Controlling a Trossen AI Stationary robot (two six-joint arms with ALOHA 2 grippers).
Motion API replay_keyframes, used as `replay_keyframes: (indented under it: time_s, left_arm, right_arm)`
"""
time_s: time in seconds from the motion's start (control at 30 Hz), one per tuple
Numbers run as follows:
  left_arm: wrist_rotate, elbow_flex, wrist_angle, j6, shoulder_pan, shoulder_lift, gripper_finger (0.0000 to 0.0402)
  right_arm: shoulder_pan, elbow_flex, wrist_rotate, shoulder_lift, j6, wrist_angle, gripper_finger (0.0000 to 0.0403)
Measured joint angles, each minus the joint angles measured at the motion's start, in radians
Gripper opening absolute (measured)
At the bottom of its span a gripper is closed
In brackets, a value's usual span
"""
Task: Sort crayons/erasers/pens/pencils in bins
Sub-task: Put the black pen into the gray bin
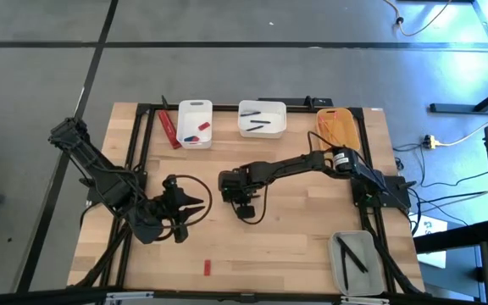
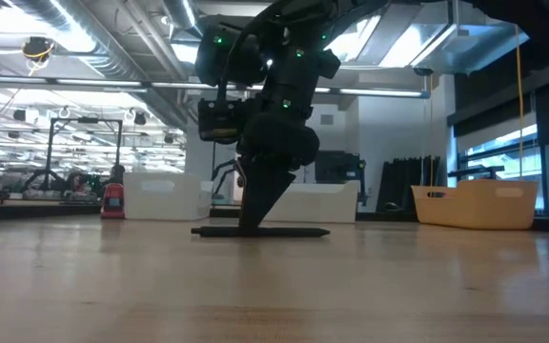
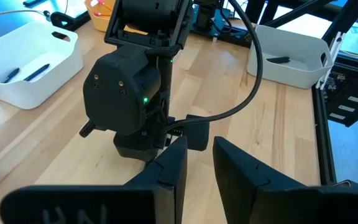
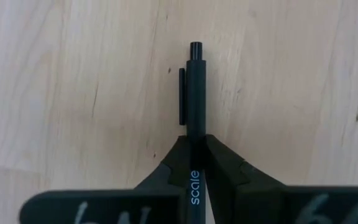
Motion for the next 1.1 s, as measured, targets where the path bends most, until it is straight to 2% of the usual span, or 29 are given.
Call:
replay_keyframes:
  time_s: [0.27, 0.47, 0.77, 0.93, 1.1]
  left_arm:
    - [0.0, 0.0, 0.0, 0.0, 0.0, 0.0, 0.0071]
    - [0.0, 0.0, -0.003, 0.0, 0.0, 0.0, 0.0071]
    - [0.005, 0.0, -0.009, 0.0, 0.0, 0.0, 0.0071]
    - [0.008, 0.0, -0.009, 0.002, 0.0, 0.0, 0.0071]
    - [0.008, 0.0, -0.009, 0.026, 0.0, 0.0, 0.0071]
  right_arm:
    - [0.0, -0.003, 0.001, -0.017, 0.002, -0.001, 0.0028]
    - [0.001, 0.053, 0.056, -0.036, 0.002, -0.115, 0.0031]
    - [0.004, 0.229, 0.071, -0.044, 0.03, -0.265, 0.0032]
    - [0.004, 0.369, 0.129, -0.046, 0.056, -0.38, 0.0033]
    - [0.006, 0.507, 0.135, -0.047, 0.118, -0.5, 0.0036]
